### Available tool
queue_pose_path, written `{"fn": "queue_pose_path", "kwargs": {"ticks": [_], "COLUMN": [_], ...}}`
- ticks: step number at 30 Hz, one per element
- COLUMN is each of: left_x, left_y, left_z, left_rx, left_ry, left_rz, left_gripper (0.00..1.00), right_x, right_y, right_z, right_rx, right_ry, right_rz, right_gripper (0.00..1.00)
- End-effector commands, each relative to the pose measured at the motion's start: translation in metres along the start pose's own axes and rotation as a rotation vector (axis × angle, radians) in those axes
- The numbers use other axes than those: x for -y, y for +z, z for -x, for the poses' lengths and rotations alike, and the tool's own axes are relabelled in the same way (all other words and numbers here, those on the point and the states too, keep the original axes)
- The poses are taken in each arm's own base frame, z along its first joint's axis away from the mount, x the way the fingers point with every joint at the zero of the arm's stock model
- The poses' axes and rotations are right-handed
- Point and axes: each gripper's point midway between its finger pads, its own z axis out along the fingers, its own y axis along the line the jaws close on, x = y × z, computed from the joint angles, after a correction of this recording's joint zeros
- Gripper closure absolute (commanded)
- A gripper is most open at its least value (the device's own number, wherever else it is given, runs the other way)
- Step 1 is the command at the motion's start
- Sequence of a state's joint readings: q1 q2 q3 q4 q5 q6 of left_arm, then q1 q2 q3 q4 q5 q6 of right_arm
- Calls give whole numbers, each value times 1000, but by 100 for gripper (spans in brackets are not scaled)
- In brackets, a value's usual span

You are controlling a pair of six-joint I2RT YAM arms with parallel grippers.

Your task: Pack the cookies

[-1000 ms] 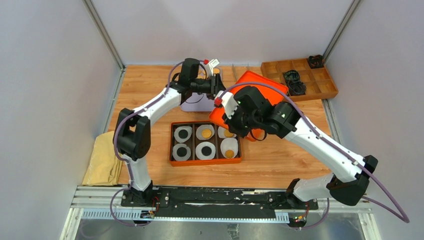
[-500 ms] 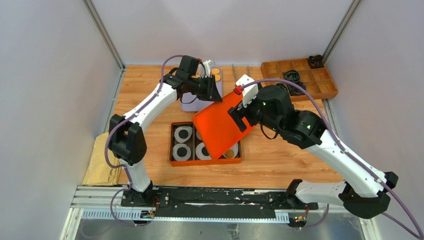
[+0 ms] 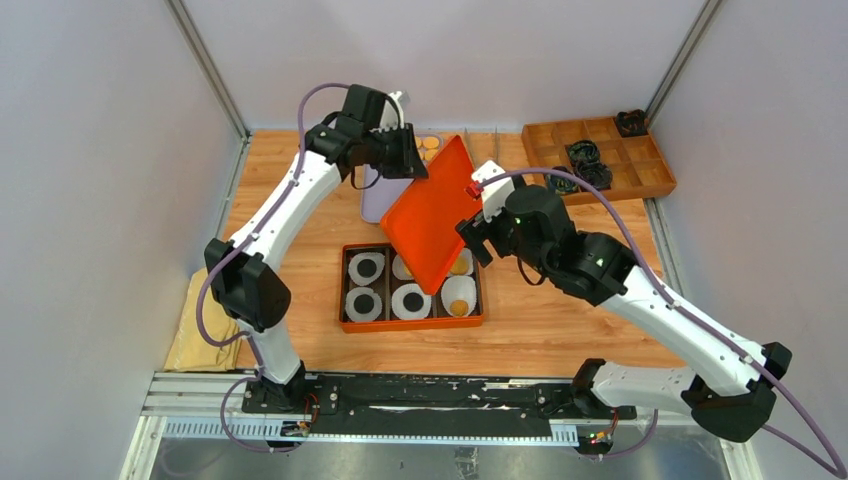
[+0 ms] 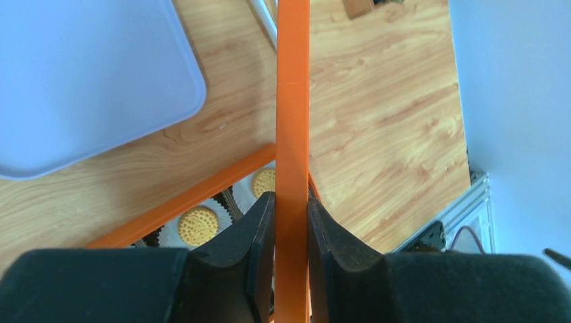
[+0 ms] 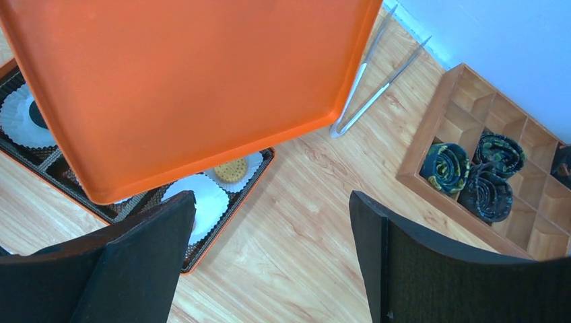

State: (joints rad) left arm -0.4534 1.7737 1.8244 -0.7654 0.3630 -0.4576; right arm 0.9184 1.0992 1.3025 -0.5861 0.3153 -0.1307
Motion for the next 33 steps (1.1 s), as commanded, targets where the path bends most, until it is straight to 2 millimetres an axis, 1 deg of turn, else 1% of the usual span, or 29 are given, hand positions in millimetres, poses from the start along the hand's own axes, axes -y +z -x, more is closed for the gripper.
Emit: {"fn": "queue_pose_path", "kwargs": {"ticks": [1, 4, 5, 8, 12, 13, 16, 19, 22, 27, 30, 33], "left_x": [-3, -15, -25, -34, -37, -36, -40, -45, -45, -39, -35, -29], "left_y": [-15, -11, -10, -14, -22, -23, -18, -8, -6, -14, -19, -30], "left_z": [23, 22, 20, 26, 39, 41, 42, 36, 36, 43, 42, 41], "left_rx": [67, 49, 34, 41, 67, 70, 64, 36, 29, 53, 54, 64], "left_ry": [-115, -169, -227, -281, -310, -310, -318, -330, -331, -319, -317, -308], "left_rz": [58, 102, 123, 149, 175, 177, 183, 187, 182, 169, 154, 140], "left_gripper": [100, 100, 100, 100, 100, 100, 100, 100, 100, 100, 100, 100], "right_x": [0, -4, -11, -26, -53, -56, -76, -92, -105, -110, -109, -107], "right_y": [6, 13, 18, 27, 43, 47, 52, 55, 64, 82, 96, 111], "right_z": [1, -4, -4, 0, -2, -2, 3, 9, 6, 6, 6, 3], "right_rx": [51, 58, 69, 119, 118, 111, 120, 135, 121, 114, 118, 110], "right_ry": [36, 35, 22, 5, -39, -51, -109, -132, -146, -152, -159, -166], "right_rz": [-29, -26, -11, 15, 59, 53, 62, 73, 86, 45, -6, -72], "right_gripper": [10, 10, 10, 9, 7, 7, 6, 6, 5, 5, 5, 6]}}
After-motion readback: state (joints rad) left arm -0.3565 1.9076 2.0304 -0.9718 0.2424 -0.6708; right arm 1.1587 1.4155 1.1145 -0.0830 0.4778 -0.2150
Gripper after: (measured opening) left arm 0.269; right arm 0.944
